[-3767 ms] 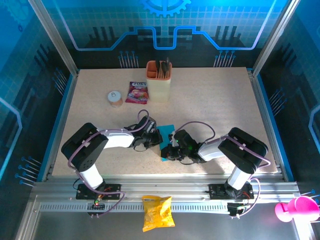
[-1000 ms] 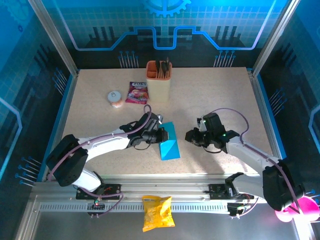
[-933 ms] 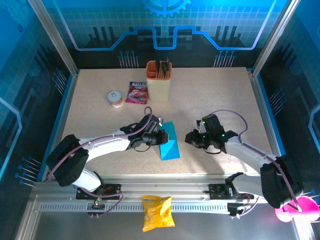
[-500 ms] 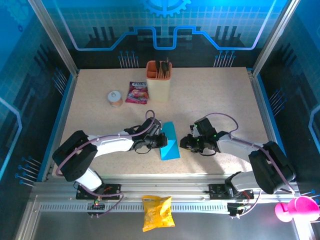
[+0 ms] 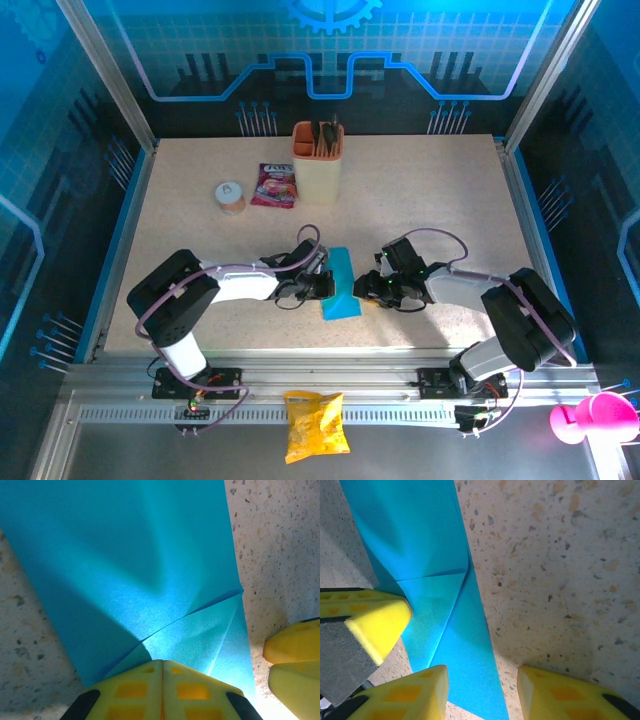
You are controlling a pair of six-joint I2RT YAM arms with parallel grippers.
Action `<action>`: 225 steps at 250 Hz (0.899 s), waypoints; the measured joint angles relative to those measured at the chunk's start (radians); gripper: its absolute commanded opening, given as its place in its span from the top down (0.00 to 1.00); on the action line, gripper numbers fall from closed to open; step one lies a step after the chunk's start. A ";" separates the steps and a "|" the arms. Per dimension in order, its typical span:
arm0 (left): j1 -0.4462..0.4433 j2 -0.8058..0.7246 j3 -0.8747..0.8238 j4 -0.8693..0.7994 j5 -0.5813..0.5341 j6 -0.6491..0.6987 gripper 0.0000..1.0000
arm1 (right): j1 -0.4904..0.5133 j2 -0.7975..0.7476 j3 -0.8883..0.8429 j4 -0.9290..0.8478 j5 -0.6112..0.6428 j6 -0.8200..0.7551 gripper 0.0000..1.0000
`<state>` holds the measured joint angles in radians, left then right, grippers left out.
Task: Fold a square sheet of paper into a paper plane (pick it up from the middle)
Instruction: Turn over the paper at the center of the table.
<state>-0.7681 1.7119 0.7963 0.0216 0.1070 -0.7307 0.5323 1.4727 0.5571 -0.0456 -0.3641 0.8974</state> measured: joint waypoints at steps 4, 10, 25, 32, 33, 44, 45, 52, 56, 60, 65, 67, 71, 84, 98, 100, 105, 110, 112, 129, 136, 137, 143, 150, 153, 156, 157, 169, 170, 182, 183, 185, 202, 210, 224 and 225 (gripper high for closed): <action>0.000 0.003 0.000 0.004 0.002 0.000 0.92 | 0.000 0.001 0.001 0.001 -0.001 0.000 0.57; 0.000 0.006 0.000 0.009 0.004 0.001 0.92 | 0.000 0.004 0.002 0.002 -0.004 0.000 0.57; 0.000 0.010 0.000 0.021 0.007 0.004 0.93 | 0.000 0.013 0.008 -0.001 -0.006 0.003 0.58; 0.000 0.010 0.000 0.023 0.009 0.005 0.93 | 0.000 0.017 0.012 -0.006 -0.008 0.007 0.58; 0.000 0.010 0.000 0.023 0.009 0.005 0.93 | 0.000 0.018 0.013 -0.006 -0.008 0.007 0.58; 0.000 0.011 -0.001 0.027 0.011 0.005 0.93 | 0.002 0.023 0.020 -0.015 -0.008 0.011 0.59; 0.000 0.011 -0.001 0.027 0.011 0.005 0.93 | 0.002 0.023 0.021 -0.016 -0.008 0.011 0.59; 0.000 0.012 -0.001 0.029 0.012 0.005 0.93 | 0.003 0.027 0.026 -0.022 -0.007 0.014 0.59; 0.000 0.012 -0.001 0.030 0.013 0.005 0.93 | 0.004 0.029 0.028 -0.024 -0.006 0.015 0.59; 0.000 0.013 -0.001 0.031 0.013 0.005 0.93 | 0.004 0.031 0.031 -0.028 -0.006 0.016 0.59; 0.000 0.013 -0.001 0.033 0.014 0.005 0.93 | 0.005 0.033 0.035 -0.033 -0.004 0.018 0.59; 0.000 0.014 -0.001 0.034 0.014 0.005 0.93 | 0.005 0.034 0.037 -0.035 -0.004 0.019 0.60; 0.000 0.015 -0.001 0.036 0.014 0.005 0.93 | 0.006 0.037 0.041 -0.040 -0.003 0.021 0.60; 0.000 0.016 -0.001 0.040 0.014 0.005 0.93 | 0.007 0.045 0.053 -0.058 0.000 0.024 0.61; 0.000 0.017 -0.003 0.045 0.015 0.005 0.93 | 0.010 0.053 0.068 -0.076 0.005 0.030 0.61; 0.000 0.017 -0.003 0.046 0.015 0.005 0.93 | 0.010 0.053 0.069 -0.079 0.006 0.029 0.61; 0.000 0.017 -0.003 0.047 0.016 0.005 0.94 | 0.011 0.056 0.074 -0.087 0.009 0.031 0.61; 0.000 0.017 -0.004 0.050 0.018 0.005 0.94 | 0.012 0.058 0.078 -0.092 0.011 0.032 0.62; 0.000 0.017 -0.005 0.051 0.018 0.005 0.94 | 0.012 0.058 0.079 -0.094 0.012 0.034 0.62; 0.000 0.017 -0.009 0.060 0.019 0.005 0.94 | 0.015 0.066 0.096 -0.117 0.017 0.037 0.62; 0.000 0.018 -0.010 0.063 0.019 0.005 0.94 | 0.017 0.069 0.102 -0.126 0.020 0.037 0.62; 0.000 0.018 -0.010 0.063 0.019 0.005 0.94 | 0.017 0.069 0.103 -0.128 0.020 0.037 0.62; 0.000 0.018 -0.010 0.065 0.020 0.005 0.94 | 0.018 0.071 0.108 -0.133 0.022 0.037 0.62; 0.000 0.018 -0.011 0.068 0.021 0.005 0.94 | 0.020 0.074 0.114 -0.137 0.023 0.037 0.63; 0.000 0.018 -0.012 0.069 0.021 0.005 0.94 | 0.021 0.076 0.117 -0.138 0.023 0.037 0.63; 0.000 0.018 -0.013 0.071 0.021 0.005 0.94 | 0.023 0.078 0.120 -0.140 0.024 0.037 0.63; 0.000 0.018 -0.013 0.071 0.021 0.005 0.94 | 0.024 0.079 0.121 -0.140 0.024 0.037 0.63; 0.000 0.018 -0.014 0.074 0.022 0.005 0.94 | 0.029 0.087 0.132 -0.142 0.026 0.036 0.62; 0.000 0.018 -0.014 0.075 0.022 0.005 0.94 | 0.030 0.088 0.134 -0.142 0.026 0.036 0.62; 0.000 0.018 -0.015 0.077 0.022 0.005 0.94 | 0.039 0.101 0.148 -0.129 0.027 0.033 0.63; 0.000 0.018 -0.015 0.077 0.022 0.005 0.94 | 0.040 0.103 0.149 -0.126 0.027 0.033 0.63; 0.000 0.018 -0.015 0.078 0.022 0.005 0.94 | 0.042 0.106 0.151 -0.120 0.027 0.033 0.63; 0.000 0.019 -0.018 0.084 0.022 0.005 0.94 | 0.061 0.134 0.178 -0.074 0.026 0.025 0.63; 0.000 0.019 -0.021 0.090 0.022 0.005 0.94 | 0.067 0.143 0.189 -0.055 0.026 0.021 0.62; 0.003 0.019 -0.023 0.093 0.021 0.005 0.94 | 0.070 0.146 0.196 -0.050 0.031 0.016 0.63; 0.003 0.019 -0.023 0.094 0.021 0.005 0.94 | 0.069 0.146 0.197 -0.050 0.031 0.015 0.63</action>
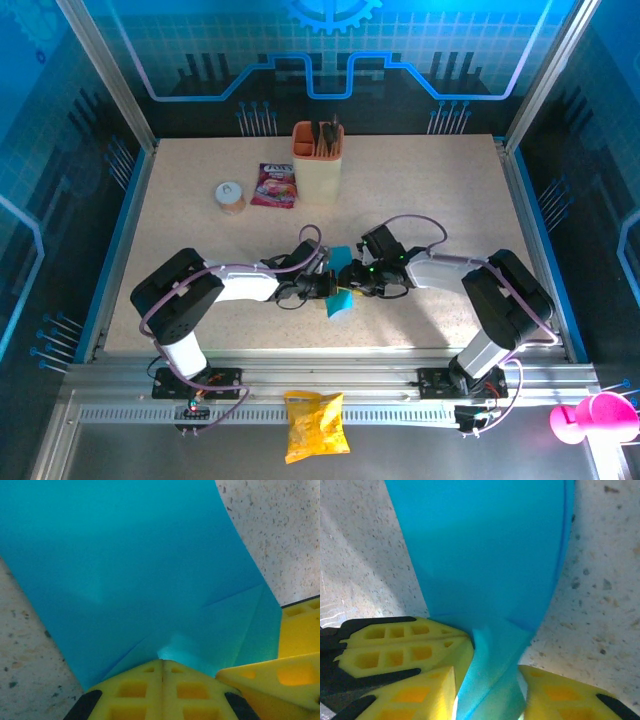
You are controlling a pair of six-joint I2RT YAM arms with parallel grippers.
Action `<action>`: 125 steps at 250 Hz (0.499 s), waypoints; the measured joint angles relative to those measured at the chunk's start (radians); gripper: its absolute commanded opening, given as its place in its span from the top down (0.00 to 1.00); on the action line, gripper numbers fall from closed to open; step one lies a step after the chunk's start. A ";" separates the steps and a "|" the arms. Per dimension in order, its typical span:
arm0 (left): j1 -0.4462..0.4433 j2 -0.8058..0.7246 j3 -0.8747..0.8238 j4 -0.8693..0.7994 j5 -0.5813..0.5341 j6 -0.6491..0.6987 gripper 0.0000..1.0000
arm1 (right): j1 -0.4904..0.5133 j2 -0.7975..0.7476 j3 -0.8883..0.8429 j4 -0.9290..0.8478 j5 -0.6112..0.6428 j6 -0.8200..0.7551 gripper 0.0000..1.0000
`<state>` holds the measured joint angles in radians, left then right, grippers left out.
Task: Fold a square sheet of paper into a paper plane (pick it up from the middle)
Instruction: Turn over the paper at the center of the table.
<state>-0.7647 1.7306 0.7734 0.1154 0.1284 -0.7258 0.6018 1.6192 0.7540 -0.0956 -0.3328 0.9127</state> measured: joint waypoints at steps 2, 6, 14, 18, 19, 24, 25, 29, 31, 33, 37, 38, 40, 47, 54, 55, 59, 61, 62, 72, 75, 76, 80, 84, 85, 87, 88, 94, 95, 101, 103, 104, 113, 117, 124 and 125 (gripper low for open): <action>0.000 0.000 0.000 0.001 0.000 0.000 0.94 | 0.000 0.000 0.000 0.000 0.000 -0.001 0.62; 0.001 0.000 -0.001 0.003 0.000 0.000 0.94 | 0.000 0.001 0.000 0.002 0.000 -0.002 0.62; 0.001 0.000 -0.003 0.006 0.000 0.000 0.94 | 0.000 0.003 0.000 0.004 0.001 -0.005 0.62; 0.001 0.000 -0.004 0.009 0.000 0.000 0.94 | -0.001 0.004 0.000 0.005 0.001 -0.006 0.62; 0.001 0.000 -0.004 0.009 0.000 0.000 0.94 | -0.001 0.004 0.000 0.006 0.001 -0.006 0.62; 0.002 0.000 -0.005 0.010 0.000 0.000 0.94 | -0.001 0.005 0.000 0.007 0.002 -0.010 0.61; 0.002 0.000 -0.005 0.011 0.000 0.000 0.94 | -0.001 0.005 0.000 0.007 0.002 -0.009 0.61; 0.002 0.000 -0.005 0.011 0.000 0.000 0.94 | -0.003 0.005 0.000 0.007 0.003 -0.011 0.61; 0.002 0.000 -0.005 0.012 0.000 0.000 0.94 | -0.003 0.005 0.000 0.008 0.003 -0.014 0.61; 0.002 0.000 -0.005 0.012 0.000 0.000 0.94 | -0.004 0.005 0.000 0.008 0.003 -0.014 0.61; 0.002 0.000 -0.005 0.013 0.000 0.000 0.94 | -0.006 0.005 0.000 0.009 0.003 -0.017 0.61; 0.002 0.000 -0.005 0.014 0.000 0.000 0.94 | -0.007 0.005 0.000 0.009 0.003 -0.017 0.61; 0.002 0.000 -0.005 0.014 0.000 0.000 0.94 | -0.007 0.005 0.000 0.010 0.003 -0.017 0.61; 0.002 0.000 -0.006 0.016 0.000 0.000 0.94 | -0.013 0.005 0.000 0.015 0.005 -0.021 0.61; 0.002 0.000 -0.007 0.018 0.000 0.000 0.94 | -0.018 0.005 0.000 0.023 0.005 -0.025 0.61; 0.002 0.000 -0.007 0.018 0.000 0.000 0.94 | -0.019 0.005 0.000 0.025 0.005 -0.025 0.61; 0.002 0.000 -0.008 0.020 0.000 0.000 0.94 | -0.022 0.005 0.000 0.031 0.005 -0.028 0.61; 0.002 0.000 -0.008 0.021 0.000 0.000 0.94 | -0.025 0.005 0.000 0.035 0.007 -0.031 0.61; 0.002 0.000 -0.008 0.021 0.000 0.000 0.95 | -0.027 0.005 0.000 0.037 0.007 -0.032 0.61; 0.002 0.000 -0.010 0.024 0.000 0.000 0.94 | -0.040 0.006 0.000 0.053 0.008 -0.042 0.61; 0.002 0.000 -0.010 0.024 0.000 0.000 0.94 | -0.043 0.007 0.000 0.059 0.007 -0.043 0.61; 0.002 0.000 -0.010 0.024 0.000 0.000 0.94 | -0.045 0.007 0.000 0.060 0.008 -0.045 0.61; 0.002 0.000 -0.010 0.025 0.001 0.000 0.94 | -0.050 0.008 0.000 0.065 0.007 -0.051 0.61; 0.002 0.000 -0.010 0.025 0.001 0.000 0.94 | -0.055 0.008 0.000 0.069 0.008 -0.054 0.61; 0.002 0.000 -0.010 0.025 0.001 0.001 0.94 | -0.056 0.009 0.000 0.071 0.008 -0.055 0.61; 0.002 0.000 -0.010 0.025 0.001 0.001 0.94 | -0.060 0.010 0.000 0.074 0.007 -0.060 0.61; 0.002 0.000 -0.010 0.025 0.001 0.001 0.94 | -0.061 0.011 0.000 0.075 0.006 -0.061 0.61; 0.002 0.000 -0.010 0.025 0.001 0.001 0.94 | -0.068 0.013 0.000 0.082 0.006 -0.067 0.61; 0.002 0.000 -0.010 0.025 0.001 0.001 0.94 | -0.069 0.014 0.000 0.082 0.006 -0.069 0.61; 0.002 0.000 -0.010 0.025 0.001 0.001 0.94 | -0.076 0.018 0.000 0.089 0.005 -0.074 0.61; 0.002 0.000 -0.011 0.026 0.001 0.001 0.94 | -0.078 0.019 0.000 0.092 0.005 -0.077 0.61; 0.002 0.000 -0.011 0.026 0.001 0.001 0.94 | -0.079 0.020 0.000 0.092 0.003 -0.078 0.61; 0.002 0.000 -0.011 0.026 0.001 0.002 0.94 | -0.088 0.027 0.000 0.103 0.000 -0.085 0.62; 0.002 0.000 -0.011 0.026 0.001 0.003 0.94 | -0.090 0.031 0.000 0.106 -0.002 -0.089 0.62; 0.002 0.000 -0.011 0.026 0.001 0.003 0.94 | -0.094 0.037 0.000 0.114 -0.008 -0.093 0.63; 0.002 0.000 -0.011 0.026 0.001 0.003 0.94 | -0.095 0.038 0.000 0.114 -0.008 -0.094 0.63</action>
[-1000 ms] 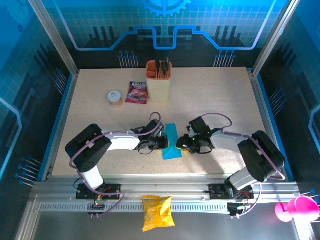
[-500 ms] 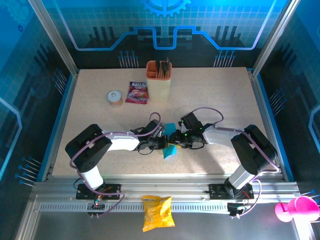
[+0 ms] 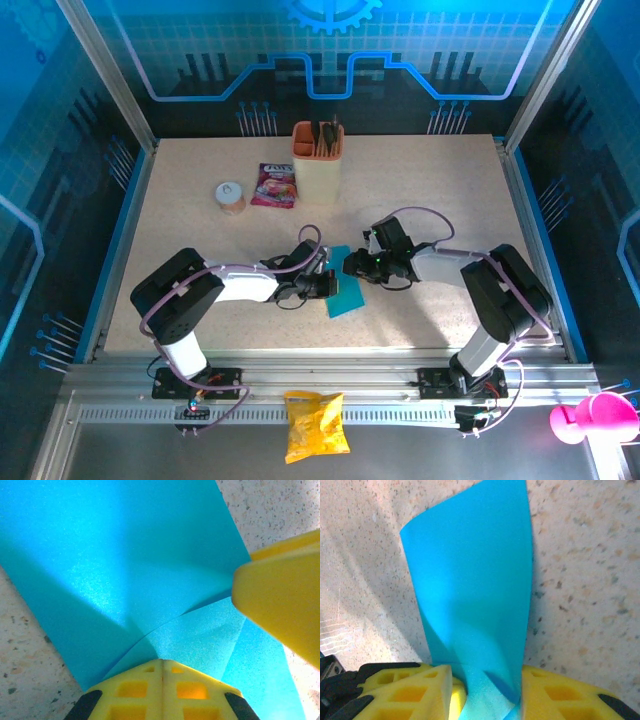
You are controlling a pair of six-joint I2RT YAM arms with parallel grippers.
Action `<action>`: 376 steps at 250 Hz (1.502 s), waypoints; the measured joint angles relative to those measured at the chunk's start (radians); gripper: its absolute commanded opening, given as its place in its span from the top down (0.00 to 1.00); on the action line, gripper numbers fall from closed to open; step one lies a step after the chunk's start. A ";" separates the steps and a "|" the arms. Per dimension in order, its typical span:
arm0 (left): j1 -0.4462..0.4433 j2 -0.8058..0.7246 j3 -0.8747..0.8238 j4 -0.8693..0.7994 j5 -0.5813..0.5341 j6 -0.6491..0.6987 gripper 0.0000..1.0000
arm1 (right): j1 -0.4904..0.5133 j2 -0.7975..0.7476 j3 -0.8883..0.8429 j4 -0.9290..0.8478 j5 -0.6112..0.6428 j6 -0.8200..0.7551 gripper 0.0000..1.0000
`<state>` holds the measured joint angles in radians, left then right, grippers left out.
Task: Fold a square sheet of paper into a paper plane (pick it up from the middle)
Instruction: Turn over the paper at the center of the table.
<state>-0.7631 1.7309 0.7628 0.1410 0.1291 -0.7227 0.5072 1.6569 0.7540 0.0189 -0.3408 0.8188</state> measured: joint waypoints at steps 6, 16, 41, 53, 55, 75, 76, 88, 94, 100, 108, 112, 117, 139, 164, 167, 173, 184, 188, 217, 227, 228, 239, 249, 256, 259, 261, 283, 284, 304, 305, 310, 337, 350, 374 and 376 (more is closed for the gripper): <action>0.000 0.000 0.000 0.000 0.000 0.000 0.94 | -0.003 0.006 0.000 0.006 -0.005 -0.002 0.64; 0.000 0.000 0.000 0.000 0.000 0.000 0.94 | -0.005 0.014 0.000 0.015 -0.014 -0.006 0.65; 0.000 0.000 0.000 0.000 0.000 0.000 0.94 | -0.004 0.025 -0.005 0.043 -0.039 -0.008 0.68; 0.000 0.000 0.000 0.000 0.000 0.000 0.95 | -0.004 0.025 -0.011 0.058 -0.048 -0.009 0.71; 0.000 0.000 0.000 0.000 0.000 0.000 0.95 | -0.004 0.025 -0.013 0.062 -0.050 -0.008 0.71; 0.000 0.000 0.000 0.000 0.000 0.000 0.94 | -0.004 0.025 -0.029 0.086 -0.062 -0.001 0.76; 0.000 0.000 0.000 0.000 0.000 0.000 0.94 | -0.004 0.025 -0.030 0.087 -0.063 -0.002 0.77; 0.000 0.000 0.000 0.000 0.001 0.000 0.95 | -0.004 0.024 -0.044 0.100 -0.068 -0.001 0.81; 0.000 0.000 0.000 0.000 0.001 0.000 0.95 | -0.004 0.024 -0.051 0.104 -0.069 0.002 0.84; 0.000 0.000 0.000 0.000 0.002 0.000 0.95 | -0.004 0.024 -0.060 0.110 -0.072 0.007 0.87; 0.000 0.000 0.000 0.000 0.002 0.000 0.95 | -0.004 0.023 -0.071 0.114 -0.073 0.011 0.91; 0.000 0.000 0.000 0.000 0.003 0.000 0.95 | -0.004 0.020 -0.076 0.115 -0.075 0.005 0.94; 0.000 0.000 0.000 0.000 0.004 0.000 0.95 | -0.004 0.018 -0.082 0.116 -0.077 0.015 0.98; 0.000 0.000 0.000 -0.001 0.011 0.000 0.95 | -0.005 -0.004 -0.103 0.117 -0.079 0.023 1.00; 0.011 -0.011 -0.002 -0.009 0.024 -0.004 0.90 | -0.009 -0.054 -0.117 0.113 -0.082 0.030 1.00; 0.013 -0.014 -0.004 -0.008 0.026 -0.003 0.89 | -0.010 -0.062 -0.119 0.112 -0.084 0.031 1.00; 0.021 -0.024 -0.010 -0.008 0.026 -0.006 0.88 | -0.013 -0.080 -0.120 0.103 -0.082 0.033 1.00; 0.043 -0.052 -0.028 -0.008 0.026 -0.012 0.86 | -0.022 -0.124 -0.120 0.080 -0.079 0.033 1.00; 0.054 -0.066 -0.036 -0.009 0.026 -0.012 0.86 | -0.026 -0.142 -0.120 0.069 -0.073 0.033 1.00; 0.148 -0.199 -0.112 -0.015 0.025 -0.041 0.82 | -0.045 -0.285 -0.086 -0.068 -0.015 0.015 1.00; 0.180 -0.250 -0.133 -0.025 0.023 -0.050 0.81 | -0.048 -0.323 -0.058 -0.128 0.016 0.002 1.00; 0.182 -0.254 -0.134 -0.026 0.022 -0.051 0.81 | -0.048 -0.327 -0.055 -0.133 0.019 0.001 1.00; 0.207 -0.309 -0.150 -0.042 0.016 -0.058 0.80 | -0.048 -0.363 -0.012 -0.206 0.064 -0.020 1.00; 0.219 -0.355 -0.159 -0.059 0.005 -0.061 0.80 | -0.048 -0.389 0.033 -0.277 0.114 -0.039 1.00; 0.223 -0.391 -0.166 -0.075 -0.004 -0.062 0.78 | -0.048 -0.405 0.068 -0.325 0.154 -0.055 1.00; 0.224 -0.403 -0.169 -0.079 -0.006 -0.062 0.77 | -0.047 -0.410 0.081 -0.344 0.172 -0.059 1.00; 0.224 -0.412 -0.171 -0.083 -0.009 -0.062 0.77 | -0.047 -0.413 0.089 -0.354 0.180 -0.062 1.00; 0.224 -0.519 -0.193 -0.121 -0.040 -0.062 0.74 | -0.029 -0.427 0.188 -0.490 0.330 -0.107 1.00; 0.224 -0.522 -0.194 -0.122 -0.042 -0.062 0.74 | -0.028 -0.427 0.192 -0.496 0.338 -0.108 1.00; 0.224 -0.607 -0.216 -0.164 -0.071 -0.061 0.73 | 0.006 -0.410 0.262 -0.602 0.488 -0.137 1.00; 0.224 -0.611 -0.216 -0.166 -0.073 -0.061 0.73 | 0.008 -0.408 0.265 -0.608 0.496 -0.139 1.00; 0.224 -0.625 -0.219 -0.175 -0.079 -0.061 0.73 | 0.019 -0.397 0.283 -0.637 0.541 -0.143 1.00; 0.224 -0.691 -0.223 -0.247 -0.115 -0.058 0.72 | 0.086 -0.307 0.351 -0.769 0.767 -0.150 1.00; 0.225 -0.709 -0.223 -0.285 -0.133 -0.056 0.72 | 0.120 -0.252 0.373 -0.825 0.860 -0.142 1.00; 0.229 -0.732 -0.223 -0.357 -0.153 -0.056 0.71 | 0.182 -0.134 0.414 -0.933 1.007 -0.108 1.00; 0.230 -0.732 -0.223 -0.361 -0.154 -0.056 0.71 | 0.186 -0.126 0.418 -0.943 1.017 -0.105 1.00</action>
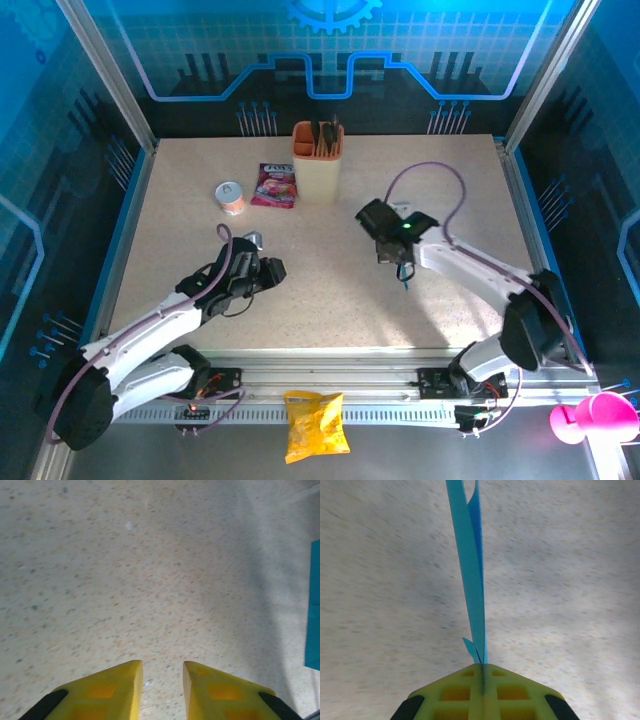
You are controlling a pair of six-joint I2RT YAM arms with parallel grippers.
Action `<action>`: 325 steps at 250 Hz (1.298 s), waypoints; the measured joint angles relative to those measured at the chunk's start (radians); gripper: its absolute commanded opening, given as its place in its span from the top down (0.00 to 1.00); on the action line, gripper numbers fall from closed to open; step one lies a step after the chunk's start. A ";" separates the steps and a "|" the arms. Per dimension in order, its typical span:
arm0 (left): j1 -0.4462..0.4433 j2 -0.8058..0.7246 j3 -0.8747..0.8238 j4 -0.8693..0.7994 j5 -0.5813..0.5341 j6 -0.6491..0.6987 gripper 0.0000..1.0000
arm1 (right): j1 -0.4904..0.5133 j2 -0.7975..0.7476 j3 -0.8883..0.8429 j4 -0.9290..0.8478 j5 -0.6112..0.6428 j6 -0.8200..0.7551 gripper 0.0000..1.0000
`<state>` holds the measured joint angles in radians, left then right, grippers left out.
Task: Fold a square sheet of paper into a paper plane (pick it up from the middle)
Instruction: Turn over the paper at the center of the table.
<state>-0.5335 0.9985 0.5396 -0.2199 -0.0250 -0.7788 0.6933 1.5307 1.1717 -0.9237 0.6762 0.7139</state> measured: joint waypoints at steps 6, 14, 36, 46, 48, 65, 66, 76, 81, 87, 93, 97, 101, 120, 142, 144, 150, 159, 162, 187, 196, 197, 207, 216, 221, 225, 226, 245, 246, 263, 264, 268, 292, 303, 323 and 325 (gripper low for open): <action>0.002 -0.006 0.000 -0.018 -0.006 0.000 0.71 | 0.017 0.034 0.011 -0.026 0.029 0.015 1.00; 0.004 -0.016 0.000 -0.040 -0.011 0.000 0.72 | 0.037 0.074 0.026 -0.058 0.061 0.034 1.00; 0.010 -0.051 0.000 -0.089 -0.024 -0.002 0.72 | 0.098 0.186 0.071 -0.135 0.124 0.093 1.00; 0.013 -0.074 0.000 -0.108 -0.028 -0.006 0.72 | 0.132 0.240 0.095 -0.162 0.136 0.122 1.00; 0.014 -0.078 0.000 -0.111 -0.029 -0.007 0.72 | 0.139 0.249 0.099 -0.166 0.136 0.128 1.00; 0.017 -0.122 0.000 -0.140 -0.039 -0.011 0.72 | 0.197 0.328 0.137 -0.195 0.138 0.172 1.00; 0.018 -0.125 0.000 -0.142 -0.040 -0.012 0.72 | 0.200 0.332 0.139 -0.195 0.138 0.175 1.00; 0.019 -0.154 -0.003 -0.154 -0.047 -0.018 0.72 | 0.233 0.375 0.163 -0.203 0.130 0.196 1.00; 0.020 -0.171 -0.004 -0.162 -0.050 -0.021 0.72 | 0.248 0.396 0.175 -0.204 0.125 0.206 1.00; 0.021 -0.187 -0.005 -0.171 -0.053 -0.027 0.72 | 0.264 0.418 0.188 -0.205 0.119 0.216 1.00; 0.021 -0.205 -0.005 -0.181 -0.058 -0.031 0.72 | 0.280 0.441 0.202 -0.206 0.107 0.229 1.00; 0.021 -0.215 -0.005 -0.187 -0.060 -0.033 0.72 | 0.289 0.455 0.212 -0.205 0.101 0.235 1.00; 0.021 -0.226 -0.005 -0.193 -0.062 -0.035 0.72 | 0.301 0.472 0.223 -0.204 0.090 0.243 1.00; 0.022 -0.260 -0.005 -0.217 -0.067 -0.037 0.72 | 0.338 0.531 0.264 -0.191 0.047 0.268 0.87; 0.024 -0.280 -0.005 -0.243 -0.069 -0.042 0.72 | 0.369 0.571 0.297 -0.159 -0.017 0.286 0.69; 0.024 -0.280 -0.005 -0.246 -0.069 -0.043 0.72 | 0.369 0.573 0.299 -0.156 -0.021 0.285 0.68; 0.025 -0.282 -0.005 -0.252 -0.069 -0.043 0.72 | 0.374 0.573 0.302 -0.143 -0.042 0.291 0.65; 0.026 -0.282 -0.005 -0.261 -0.069 -0.043 0.72 | 0.379 0.571 0.304 -0.125 -0.068 0.291 0.61; 0.026 -0.282 -0.005 -0.264 -0.069 -0.043 0.72 | 0.379 0.567 0.305 -0.117 -0.076 0.291 0.60; 0.028 -0.282 -0.005 -0.281 -0.069 -0.042 0.72 | 0.372 0.517 0.293 -0.032 -0.156 0.277 0.55; 0.028 -0.282 -0.005 -0.283 -0.069 -0.042 0.72 | 0.364 0.476 0.277 0.009 -0.190 0.270 0.55; 0.028 -0.281 -0.005 -0.282 -0.069 -0.042 0.71 | 0.360 0.467 0.273 0.019 -0.196 0.270 0.55; 0.028 -0.279 -0.004 -0.282 -0.068 -0.042 0.71 | 0.347 0.415 0.251 0.060 -0.228 0.264 0.55; 0.028 -0.274 -0.004 -0.280 -0.064 -0.042 0.71 | 0.327 0.351 0.222 0.107 -0.264 0.254 0.55; 0.028 -0.270 -0.003 -0.277 -0.064 -0.041 0.70 | 0.317 0.318 0.205 0.131 -0.283 0.250 0.55; 0.028 -0.265 -0.003 -0.274 -0.060 -0.038 0.70 | 0.306 0.290 0.190 0.150 -0.294 0.246 0.56; 0.028 -0.264 -0.003 -0.273 -0.060 -0.037 0.70 | 0.304 0.283 0.186 0.155 -0.297 0.245 0.55; 0.028 -0.233 0.000 -0.259 -0.038 -0.031 0.66 | 0.249 0.148 0.101 0.253 -0.358 0.227 0.60; 0.028 -0.232 0.000 -0.258 -0.037 -0.030 0.66 | 0.246 0.142 0.097 0.258 -0.362 0.228 0.59; 0.028 -0.192 0.006 -0.237 -0.010 -0.016 0.65 | 0.192 0.037 -0.006 0.350 -0.414 0.212 0.70; 0.028 -0.190 0.007 -0.235 -0.008 -0.015 0.65 | 0.189 0.031 -0.012 0.355 -0.417 0.209 0.71; 0.028 -0.176 0.009 -0.229 -0.001 -0.008 0.64 | 0.175 0.011 -0.038 0.376 -0.426 0.202 0.73; 0.028 -0.092 0.029 -0.179 0.049 0.014 0.64 | 0.098 -0.092 -0.221 0.491 -0.507 0.177 0.89; 0.028 -0.044 0.042 -0.153 0.070 0.023 0.65 | 0.067 -0.124 -0.298 0.529 -0.541 0.174 0.94; 0.027 0.056 0.074 -0.093 0.116 0.029 0.66 | 0.010 -0.175 -0.434 0.590 -0.617 0.158 1.00; 0.027 0.066 0.077 -0.086 0.120 0.029 0.66 | 0.003 -0.180 -0.444 0.595 -0.626 0.152 1.00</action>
<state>-0.5068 1.0649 0.6167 -0.3061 0.0952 -0.7494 0.6968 1.3502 0.7277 -0.3286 0.0502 0.8661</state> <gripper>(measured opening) 0.347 0.044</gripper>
